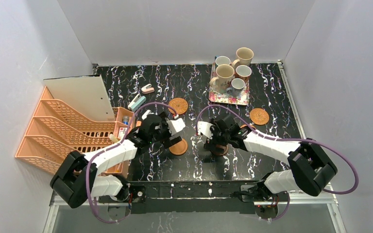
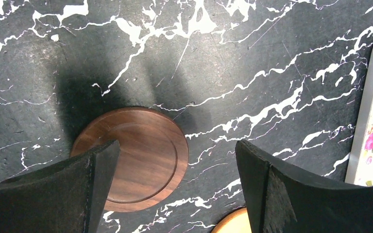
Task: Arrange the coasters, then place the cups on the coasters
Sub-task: Move the coaster to the center of the board.
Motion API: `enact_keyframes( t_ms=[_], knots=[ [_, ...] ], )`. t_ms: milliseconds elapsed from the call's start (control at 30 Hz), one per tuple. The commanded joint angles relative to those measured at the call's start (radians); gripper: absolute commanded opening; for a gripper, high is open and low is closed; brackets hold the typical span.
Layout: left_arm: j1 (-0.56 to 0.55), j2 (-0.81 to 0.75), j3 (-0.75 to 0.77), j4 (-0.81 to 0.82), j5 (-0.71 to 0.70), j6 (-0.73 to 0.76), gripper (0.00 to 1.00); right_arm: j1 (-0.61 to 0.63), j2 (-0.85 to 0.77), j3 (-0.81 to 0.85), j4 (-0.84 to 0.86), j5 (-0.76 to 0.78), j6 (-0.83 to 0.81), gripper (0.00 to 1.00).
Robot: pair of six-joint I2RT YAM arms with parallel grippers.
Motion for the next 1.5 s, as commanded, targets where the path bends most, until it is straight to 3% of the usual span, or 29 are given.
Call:
enact_keyframes(
  t_ms=[0, 467, 800, 1100, 1467],
  knots=[
    [-0.079, 0.021, -0.047, 0.080, -0.117, 0.055, 0.98, 0.003, -0.018, -0.032, 0.006, 0.035, 0.017, 0.98],
    [-0.201, 0.130, -0.077, 0.026, -0.247, 0.088, 0.98, -0.033, -0.223, -0.038, -0.070, 0.040, -0.001, 0.98],
    [-0.201, -0.098, -0.152, -0.178, -0.250, 0.121, 0.98, -0.032, -0.116, 0.010, -0.066, 0.007, -0.002, 0.98],
    [-0.201, -0.194, -0.195, -0.221, -0.278, 0.098, 0.98, -0.023, -0.013, 0.048, -0.065, -0.030, 0.003, 0.98],
    [-0.202, -0.272, -0.187, -0.256, -0.329, 0.077, 0.98, 0.079, 0.083, 0.048, -0.058, -0.015, 0.021, 0.98]
  ],
)
